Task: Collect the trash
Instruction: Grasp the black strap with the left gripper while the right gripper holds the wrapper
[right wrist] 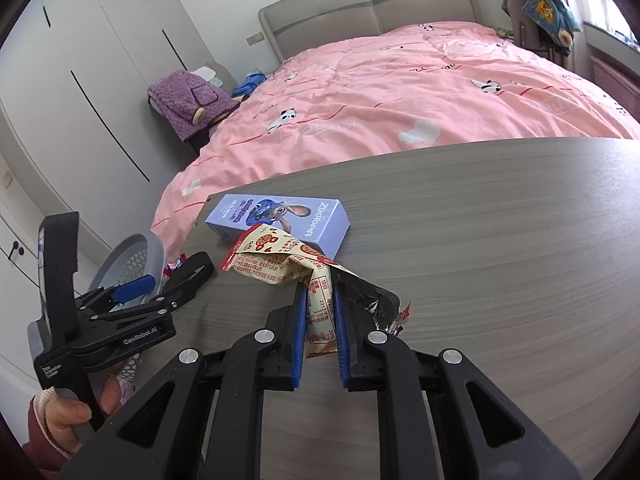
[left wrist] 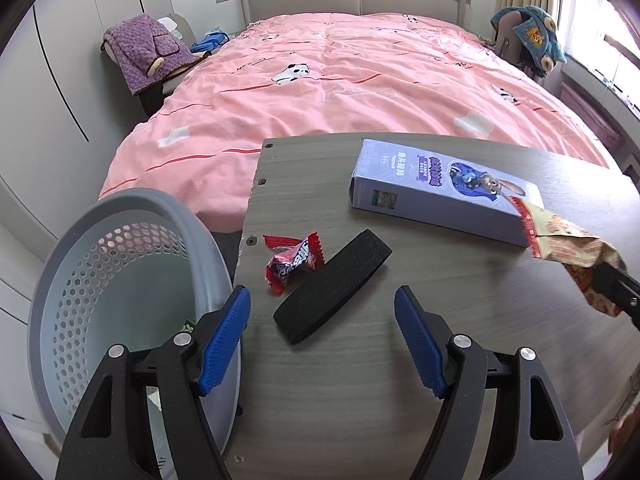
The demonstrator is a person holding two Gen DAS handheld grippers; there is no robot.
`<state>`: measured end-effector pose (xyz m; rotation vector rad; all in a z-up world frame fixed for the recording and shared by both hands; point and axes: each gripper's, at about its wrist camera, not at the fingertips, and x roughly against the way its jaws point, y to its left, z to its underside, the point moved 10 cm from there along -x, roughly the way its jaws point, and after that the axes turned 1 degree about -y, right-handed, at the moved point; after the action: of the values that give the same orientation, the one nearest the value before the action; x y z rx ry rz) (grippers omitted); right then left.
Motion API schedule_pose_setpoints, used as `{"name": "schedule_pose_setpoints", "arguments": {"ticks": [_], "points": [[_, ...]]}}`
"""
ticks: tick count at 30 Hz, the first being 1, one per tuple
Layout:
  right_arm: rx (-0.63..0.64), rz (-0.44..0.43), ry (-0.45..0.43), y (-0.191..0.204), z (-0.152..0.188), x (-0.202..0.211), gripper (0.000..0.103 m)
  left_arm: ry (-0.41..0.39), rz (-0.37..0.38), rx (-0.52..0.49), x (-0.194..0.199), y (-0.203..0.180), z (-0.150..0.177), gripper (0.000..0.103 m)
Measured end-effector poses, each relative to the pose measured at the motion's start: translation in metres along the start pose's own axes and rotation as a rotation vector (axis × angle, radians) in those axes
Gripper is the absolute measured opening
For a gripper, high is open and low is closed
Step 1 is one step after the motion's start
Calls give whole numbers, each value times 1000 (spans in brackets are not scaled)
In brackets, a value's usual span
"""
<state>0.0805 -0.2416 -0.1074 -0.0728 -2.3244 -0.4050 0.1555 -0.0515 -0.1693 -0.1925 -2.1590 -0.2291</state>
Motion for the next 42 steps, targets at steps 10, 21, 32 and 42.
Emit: {"name": "schedule_pose_setpoints", "arguments": {"ticks": [10,21,32,42], "points": [[-5,-21,-1,-1,2,2,14,27,5,-22,-10,-8,0,25],[4,-18,-8,3,1,4,14,19,73,-15,7,-14,5,6],[32,-12,-19,17,-1,12,14,-27,91,13,34,-4,4,6],[89,-35,-16,52,-2,12,14,-74,84,71,59,33,6,6]]}}
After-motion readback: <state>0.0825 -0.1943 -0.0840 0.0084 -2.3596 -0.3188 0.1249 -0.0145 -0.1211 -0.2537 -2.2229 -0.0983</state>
